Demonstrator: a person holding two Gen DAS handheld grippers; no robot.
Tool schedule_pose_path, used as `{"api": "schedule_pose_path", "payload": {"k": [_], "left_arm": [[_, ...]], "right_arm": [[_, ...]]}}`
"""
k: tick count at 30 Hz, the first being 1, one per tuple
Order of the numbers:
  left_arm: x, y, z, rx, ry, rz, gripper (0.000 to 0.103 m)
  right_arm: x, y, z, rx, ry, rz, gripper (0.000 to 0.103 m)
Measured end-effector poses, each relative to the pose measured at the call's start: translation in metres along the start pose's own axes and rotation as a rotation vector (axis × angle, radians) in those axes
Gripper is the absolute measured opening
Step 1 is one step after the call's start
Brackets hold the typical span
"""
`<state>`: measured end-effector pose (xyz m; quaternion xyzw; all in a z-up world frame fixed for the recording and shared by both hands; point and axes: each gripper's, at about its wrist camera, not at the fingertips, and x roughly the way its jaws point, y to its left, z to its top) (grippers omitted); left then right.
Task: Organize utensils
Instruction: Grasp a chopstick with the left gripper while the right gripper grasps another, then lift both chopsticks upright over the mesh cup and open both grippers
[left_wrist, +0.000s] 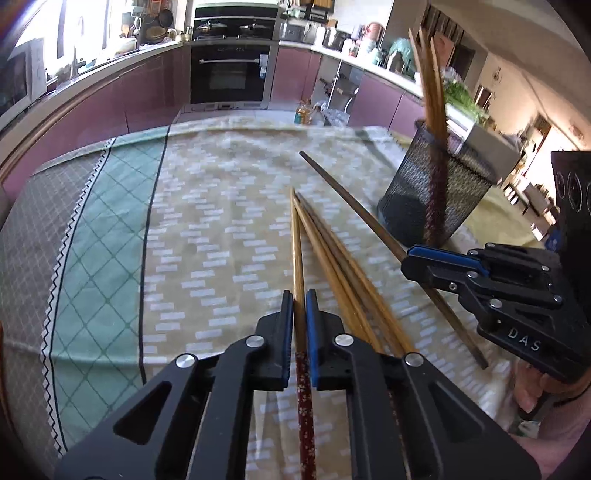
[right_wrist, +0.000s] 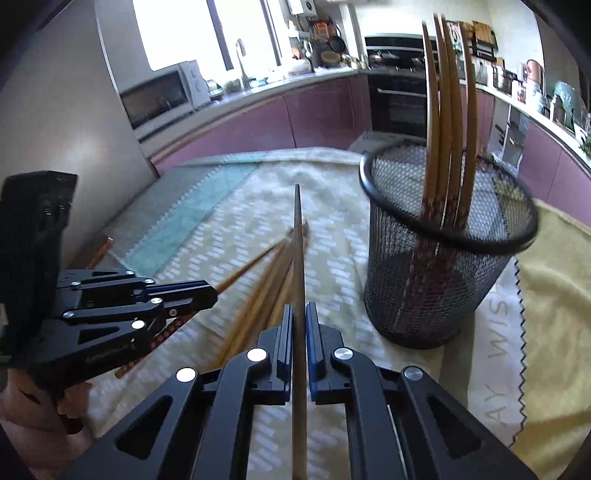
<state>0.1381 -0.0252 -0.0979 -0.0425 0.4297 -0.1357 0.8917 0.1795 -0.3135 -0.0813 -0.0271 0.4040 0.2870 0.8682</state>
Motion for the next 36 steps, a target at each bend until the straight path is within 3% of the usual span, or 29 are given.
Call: {"api": "schedule_pose_path", "payload": {"k": [12,19,22,26,29,36], "left_arm": [[-0.06,-0.027,0.029,0.046,-0.149,-0.149,0.008],[-0.083,-0.036,0.04,0.037,-0.216,-0.241,0.008],[-0.085,-0.044,0.039,0.052,-0.227,-0.263,0.008],[-0.076,-0.047,0.031,0.077,-0.198,-0.218,0.008],[-0.06,-0.041,0.02,0.077,-0.139,-0.19,0.008],[-0.006,-0.026,-0.007,0.087,0.039,-0.108,0.007]], "right_arm": [[-0.079,-0.01,0.021,0.004,-0.209,0.063,0.006],[-0.095,-0.026,0.03,0.032,-0.273,0.069,0.006],[-0.089,-0.028,0.026,0.042,-0.257,0.091,0.006],[-0.076,-0.029,0.015,0.061,-0.21,0.115,0.006],[-0.063,-0.028,0.002,0.065,-0.145,0.135,0.006],[-0.015,-0.018,-0.018,0.021,0.037,0.083,0.006]]}}
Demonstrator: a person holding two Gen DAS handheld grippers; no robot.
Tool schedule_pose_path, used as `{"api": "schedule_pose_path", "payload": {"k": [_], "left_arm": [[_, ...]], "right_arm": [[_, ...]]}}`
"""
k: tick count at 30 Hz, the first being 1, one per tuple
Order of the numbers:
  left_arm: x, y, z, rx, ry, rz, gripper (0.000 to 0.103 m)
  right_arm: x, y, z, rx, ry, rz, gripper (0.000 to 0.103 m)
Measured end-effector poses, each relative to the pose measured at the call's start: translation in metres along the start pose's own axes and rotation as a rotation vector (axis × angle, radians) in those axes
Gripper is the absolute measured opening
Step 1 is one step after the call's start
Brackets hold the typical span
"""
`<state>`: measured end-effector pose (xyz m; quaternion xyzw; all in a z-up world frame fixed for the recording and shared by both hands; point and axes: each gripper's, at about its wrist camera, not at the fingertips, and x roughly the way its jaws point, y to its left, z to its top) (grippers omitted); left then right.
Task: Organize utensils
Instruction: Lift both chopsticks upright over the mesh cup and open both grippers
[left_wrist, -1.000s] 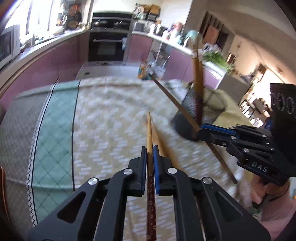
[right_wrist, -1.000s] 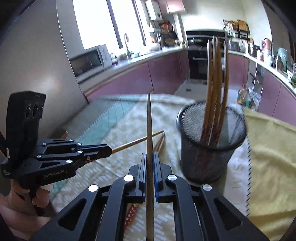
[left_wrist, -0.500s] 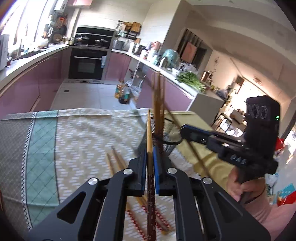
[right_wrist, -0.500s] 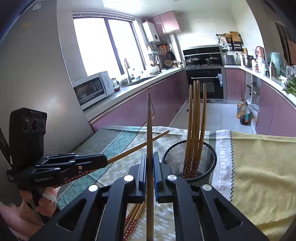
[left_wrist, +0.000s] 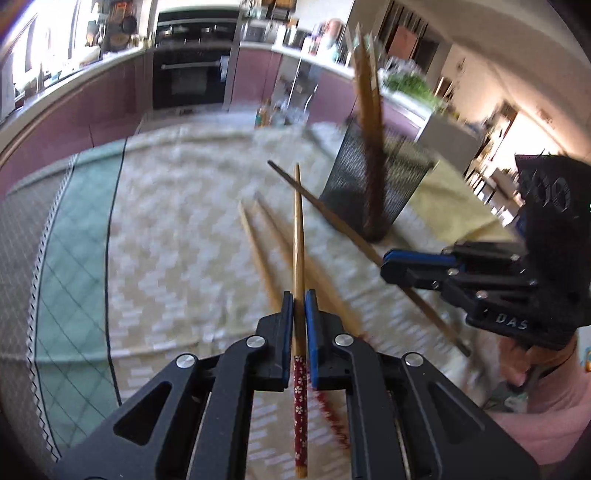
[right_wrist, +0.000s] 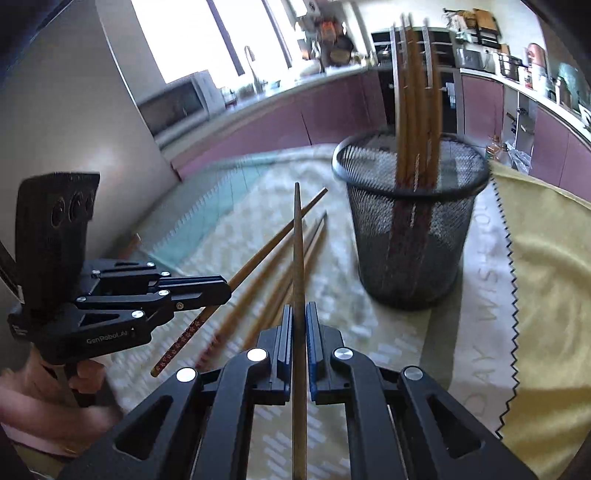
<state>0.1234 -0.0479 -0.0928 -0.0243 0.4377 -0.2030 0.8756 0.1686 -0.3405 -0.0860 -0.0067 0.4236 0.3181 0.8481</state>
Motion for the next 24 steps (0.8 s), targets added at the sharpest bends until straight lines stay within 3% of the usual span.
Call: {"api": "schedule_pose_path", "payload": {"k": [4,8,11,13,17,24], "left_arm": [[0.013,0.003,-0.003,0.015,0.034,0.02,0.009],[0.022,0.002,0.004,0.036,0.05,0.046,0.019],[0.031,0.003,0.011,0.051,0.059,0.062,0.018],[0.033,0.003,0.015,0.051,0.06,0.082,0.011],[0.017,0.003,0.021,0.03,0.026,0.033,0.007],[-0.041,0.001,0.05,-0.013,-0.146,-0.114,0.007]], "right_arm": [[0.015,0.006,0.003,-0.044,0.046,-0.047,0.008],[0.032,0.007,0.007,-0.05,0.073,-0.075,0.01],[0.041,0.003,0.012,-0.048,0.073,-0.073,0.009],[0.038,0.004,0.014,-0.049,0.066,-0.07,0.006],[0.011,0.007,0.022,-0.057,-0.009,-0.04,0.006],[-0.061,0.005,0.049,-0.052,-0.235,-0.047,0.006]]}}
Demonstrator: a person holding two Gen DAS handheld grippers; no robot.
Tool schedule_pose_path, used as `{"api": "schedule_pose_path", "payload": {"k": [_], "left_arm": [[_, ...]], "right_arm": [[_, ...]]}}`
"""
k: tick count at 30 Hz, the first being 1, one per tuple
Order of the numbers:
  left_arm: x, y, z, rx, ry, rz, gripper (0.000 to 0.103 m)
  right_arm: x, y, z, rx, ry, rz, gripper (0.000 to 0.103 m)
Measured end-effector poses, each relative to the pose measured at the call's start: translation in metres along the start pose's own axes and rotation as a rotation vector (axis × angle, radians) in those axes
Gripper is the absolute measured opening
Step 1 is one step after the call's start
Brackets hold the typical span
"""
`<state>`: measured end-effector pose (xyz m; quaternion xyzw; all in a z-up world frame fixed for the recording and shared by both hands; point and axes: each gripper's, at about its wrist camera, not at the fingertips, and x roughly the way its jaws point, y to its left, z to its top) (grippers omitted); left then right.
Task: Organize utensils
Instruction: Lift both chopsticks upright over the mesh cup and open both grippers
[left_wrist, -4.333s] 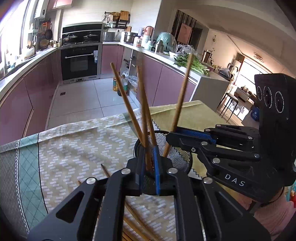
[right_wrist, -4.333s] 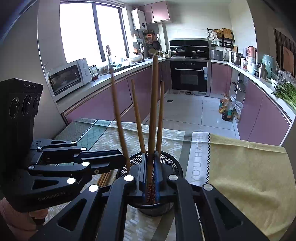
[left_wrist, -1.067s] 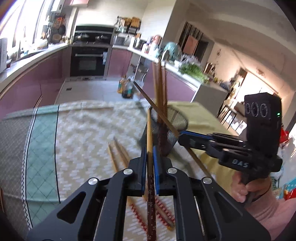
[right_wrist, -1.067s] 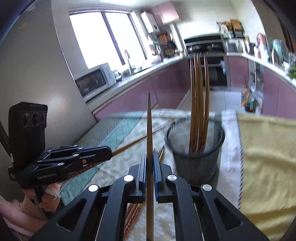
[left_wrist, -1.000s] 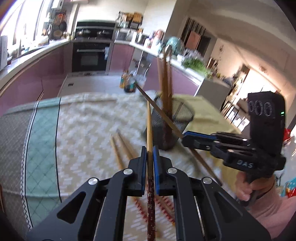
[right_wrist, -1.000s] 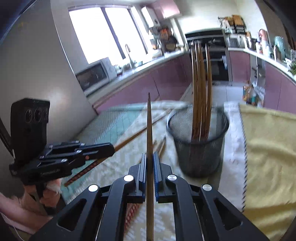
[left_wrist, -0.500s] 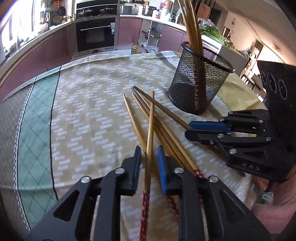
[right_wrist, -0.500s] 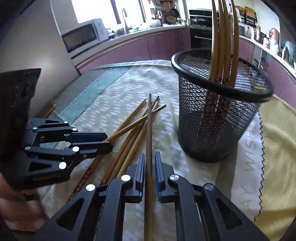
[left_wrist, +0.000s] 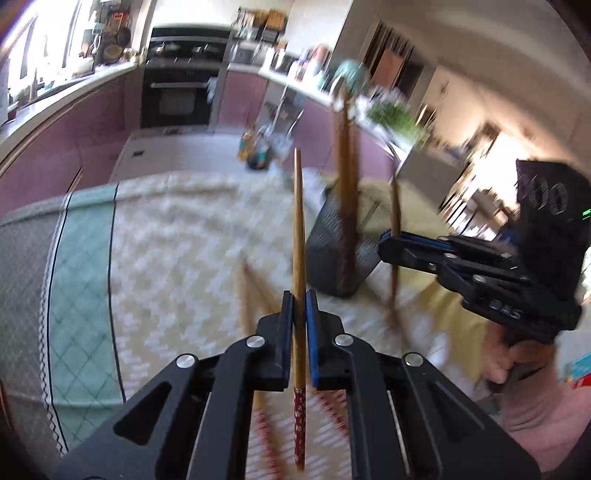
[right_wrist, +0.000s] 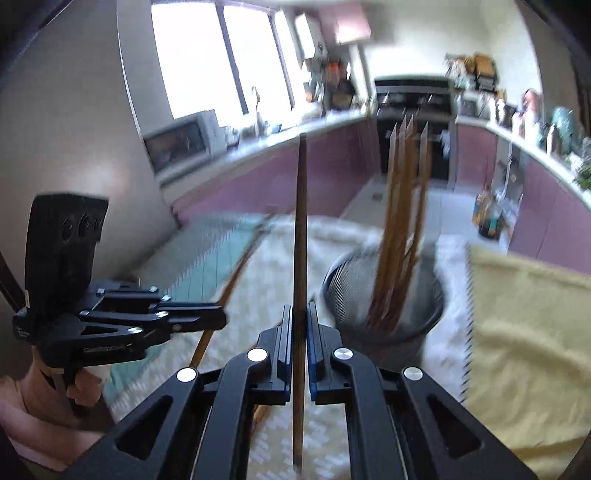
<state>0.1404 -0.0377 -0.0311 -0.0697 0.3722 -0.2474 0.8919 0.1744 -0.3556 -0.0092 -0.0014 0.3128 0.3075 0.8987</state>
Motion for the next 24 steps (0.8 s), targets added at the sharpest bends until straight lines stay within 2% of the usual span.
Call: {"api": "schedule_pose_path", "payload": {"k": [5,12,21,24], "left_arm": [[-0.029,-0.017,0.039,0.026,-0.14,-0.067,0.007],[-0.042,-0.045,0.085,0.072,-0.275,-0.086,0.007],[-0.02,-0.063,0.108,0.095,-0.277,-0.058,0.007],[-0.008,-0.067,0.108,0.116,-0.247,-0.041,0.007]], "right_arm": [[-0.026,-0.009,0.027,0.014,-0.111,-0.018,0.006],[-0.05,-0.021,0.056,0.0,-0.209,-0.033,0.006],[-0.044,-0.04,0.068,0.022,-0.249,-0.059,0.006],[-0.031,-0.043,0.067,0.023,-0.206,-0.05,0.006]]}}
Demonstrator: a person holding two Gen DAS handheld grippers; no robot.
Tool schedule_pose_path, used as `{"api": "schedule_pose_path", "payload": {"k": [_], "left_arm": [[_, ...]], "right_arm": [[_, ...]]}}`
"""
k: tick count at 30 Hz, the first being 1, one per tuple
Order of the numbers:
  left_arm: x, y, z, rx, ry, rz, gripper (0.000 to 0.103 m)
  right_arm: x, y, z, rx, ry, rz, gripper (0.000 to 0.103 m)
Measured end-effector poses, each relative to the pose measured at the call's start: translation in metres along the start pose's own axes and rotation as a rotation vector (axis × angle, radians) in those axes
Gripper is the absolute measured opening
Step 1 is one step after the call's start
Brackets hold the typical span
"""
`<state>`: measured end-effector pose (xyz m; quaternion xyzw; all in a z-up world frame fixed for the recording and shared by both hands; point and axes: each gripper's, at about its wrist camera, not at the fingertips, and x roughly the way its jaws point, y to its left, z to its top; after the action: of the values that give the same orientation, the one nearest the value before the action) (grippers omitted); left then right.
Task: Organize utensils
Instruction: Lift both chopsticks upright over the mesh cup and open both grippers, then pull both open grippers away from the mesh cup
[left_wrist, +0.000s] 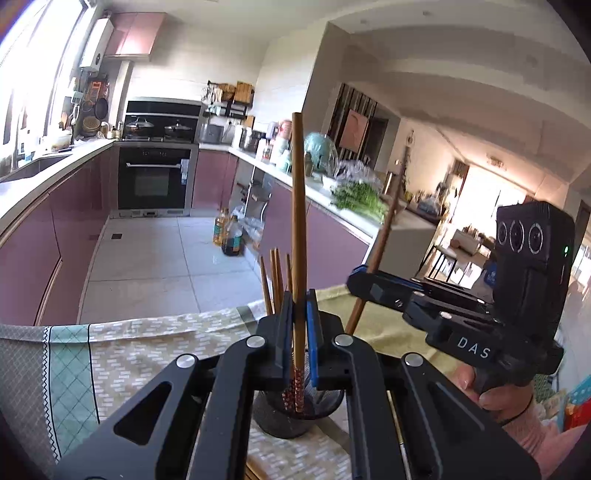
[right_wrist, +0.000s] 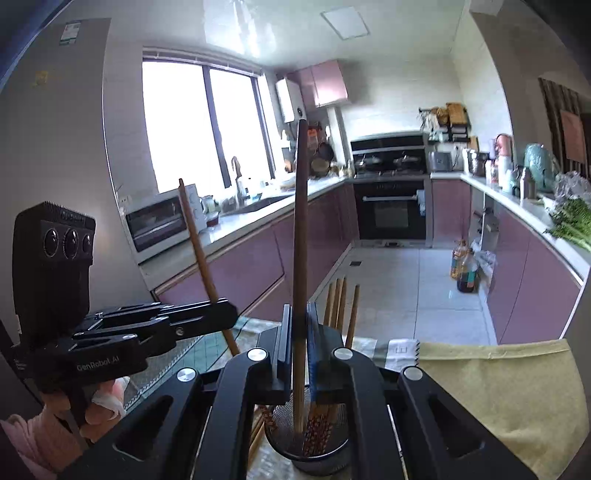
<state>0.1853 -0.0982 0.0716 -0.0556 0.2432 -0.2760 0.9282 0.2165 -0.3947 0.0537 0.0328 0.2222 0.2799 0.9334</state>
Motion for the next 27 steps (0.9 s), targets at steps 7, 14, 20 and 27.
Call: {"api": "schedule_pose_path", "payload": {"k": [7,14,20,27], "left_arm": [[0.036,0.003,-0.023,0.032,0.139,0.027,0.007],[0.06,0.005,-0.041,0.04,0.224,0.038,0.008],[0.065,0.01,-0.047,0.018,0.237,0.034,0.019],[0.063,0.019,-0.06,-0.007,0.23,0.041,0.032]], "right_arm": [[0.037,-0.007,-0.024,0.016,0.15,-0.025,0.006],[0.06,-0.012,-0.041,0.041,0.228,-0.036,0.006],[0.062,-0.017,-0.047,0.059,0.233,-0.045,0.008],[0.055,-0.017,-0.052,0.068,0.221,-0.054,0.013]]}}
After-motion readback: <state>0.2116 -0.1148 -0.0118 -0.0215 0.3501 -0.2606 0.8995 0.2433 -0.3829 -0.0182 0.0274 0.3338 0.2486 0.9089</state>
